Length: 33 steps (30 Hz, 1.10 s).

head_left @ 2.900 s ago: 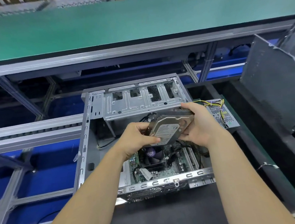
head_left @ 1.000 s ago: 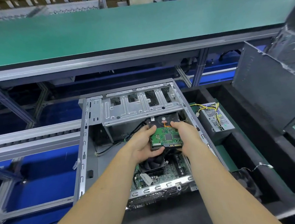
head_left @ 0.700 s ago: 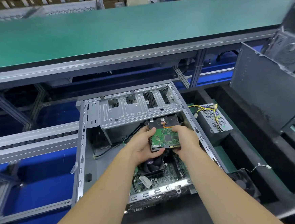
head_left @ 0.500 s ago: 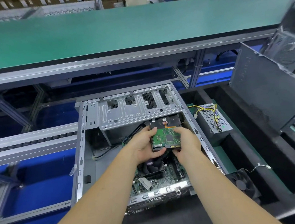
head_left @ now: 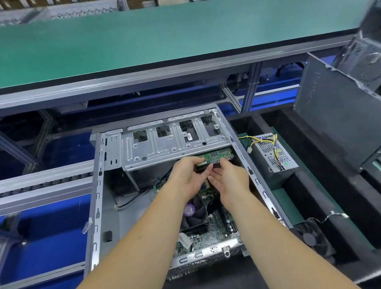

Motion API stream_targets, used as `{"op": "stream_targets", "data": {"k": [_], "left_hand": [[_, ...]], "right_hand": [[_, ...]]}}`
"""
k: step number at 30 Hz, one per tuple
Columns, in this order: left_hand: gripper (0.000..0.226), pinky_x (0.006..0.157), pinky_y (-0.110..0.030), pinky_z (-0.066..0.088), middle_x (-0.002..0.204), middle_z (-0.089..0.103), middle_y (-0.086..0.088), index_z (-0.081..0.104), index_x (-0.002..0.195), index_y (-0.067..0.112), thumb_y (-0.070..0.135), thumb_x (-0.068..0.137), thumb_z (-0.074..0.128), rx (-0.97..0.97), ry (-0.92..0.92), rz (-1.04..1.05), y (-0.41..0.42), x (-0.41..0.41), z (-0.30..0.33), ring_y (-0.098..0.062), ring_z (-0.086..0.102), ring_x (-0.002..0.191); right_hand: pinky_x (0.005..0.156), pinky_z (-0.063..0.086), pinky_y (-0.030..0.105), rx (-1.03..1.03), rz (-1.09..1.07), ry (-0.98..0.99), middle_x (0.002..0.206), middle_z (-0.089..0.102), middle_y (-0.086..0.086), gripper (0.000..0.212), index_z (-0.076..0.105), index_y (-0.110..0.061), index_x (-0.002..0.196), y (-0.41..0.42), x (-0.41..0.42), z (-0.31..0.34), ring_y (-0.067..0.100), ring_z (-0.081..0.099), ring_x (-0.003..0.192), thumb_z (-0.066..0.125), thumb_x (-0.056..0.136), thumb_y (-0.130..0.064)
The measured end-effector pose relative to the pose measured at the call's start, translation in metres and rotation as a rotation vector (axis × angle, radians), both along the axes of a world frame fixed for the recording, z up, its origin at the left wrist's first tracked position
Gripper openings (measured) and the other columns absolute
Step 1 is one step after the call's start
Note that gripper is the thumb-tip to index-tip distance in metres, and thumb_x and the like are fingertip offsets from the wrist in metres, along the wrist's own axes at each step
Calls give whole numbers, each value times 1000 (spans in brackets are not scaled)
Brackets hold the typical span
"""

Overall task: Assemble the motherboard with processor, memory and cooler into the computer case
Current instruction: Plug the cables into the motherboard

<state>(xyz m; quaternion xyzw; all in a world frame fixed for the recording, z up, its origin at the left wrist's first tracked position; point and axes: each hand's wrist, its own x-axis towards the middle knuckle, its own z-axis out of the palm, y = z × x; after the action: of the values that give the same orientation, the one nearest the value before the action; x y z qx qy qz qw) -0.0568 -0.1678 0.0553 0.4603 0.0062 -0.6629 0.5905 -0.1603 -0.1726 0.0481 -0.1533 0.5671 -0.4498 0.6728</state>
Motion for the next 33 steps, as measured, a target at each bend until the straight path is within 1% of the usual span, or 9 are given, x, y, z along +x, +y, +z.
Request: {"op": "stream_targets", "data": {"k": [4,8,12,16,19,21,24,28,33], "left_hand": [[14,64,-33,60,98,56,-15,52,92,0,-10,84,46,67,-240,-96,-1,10,1,-32,69,84],[33,51,-25,52,98,63,-9,55,117,6,1,86,43,227,-867,-365,5,18,-11,-23,69,66],[22,74,-29,53,84,68,2,69,99,18,16,82,55,92,-1475,-666,16,29,-23,-19,64,80],[17,52,-18,45,71,70,6,72,73,21,17,80,56,29,-1444,-686,21,32,-16,-11,60,65],[16,55,-20,45,67,66,4,72,74,13,6,78,59,-82,-1309,-667,27,36,-9,-9,53,59],[11,64,-25,51,73,68,1,72,80,10,1,77,65,-164,-1283,-670,34,39,-6,-8,56,63],[10,69,-32,50,74,66,-3,66,78,8,13,85,70,-207,-1403,-624,41,44,-8,-10,53,63],[16,71,-35,46,81,65,-3,62,84,13,24,95,60,-201,-1438,-476,48,51,-10,-20,55,73],[24,85,-22,44,100,55,4,67,107,26,16,86,61,-328,-1468,-755,53,55,-6,-11,55,95]], "right_hand": [[67,59,29,-36,28,19,99,67,19,20,59,-2,93,-15,8,-1,24,69,82,58,103,-19],[65,57,27,-17,45,-35,97,63,19,21,55,2,94,-28,12,0,23,67,83,54,104,-16],[64,59,28,-30,116,-17,100,66,18,19,57,2,109,-27,5,0,25,69,87,52,105,-16],[85,55,42,-15,369,263,108,60,41,37,45,25,130,-23,7,1,46,65,97,41,100,4],[60,31,34,-312,743,637,64,51,7,23,72,-2,74,-8,7,-1,18,41,62,54,86,-8],[60,21,32,-444,924,736,54,36,-2,32,47,-16,54,-2,5,0,15,30,56,55,84,-19],[59,32,30,-596,1062,808,64,51,9,15,65,-16,76,1,-2,4,12,40,59,52,84,-14],[75,47,17,-822,1184,962,88,70,-5,37,73,-28,118,2,-14,2,7,56,79,59,88,-10],[91,49,19,-1003,907,837,98,72,-17,30,74,-25,109,9,-7,1,-1,63,95,61,92,-4]]}}
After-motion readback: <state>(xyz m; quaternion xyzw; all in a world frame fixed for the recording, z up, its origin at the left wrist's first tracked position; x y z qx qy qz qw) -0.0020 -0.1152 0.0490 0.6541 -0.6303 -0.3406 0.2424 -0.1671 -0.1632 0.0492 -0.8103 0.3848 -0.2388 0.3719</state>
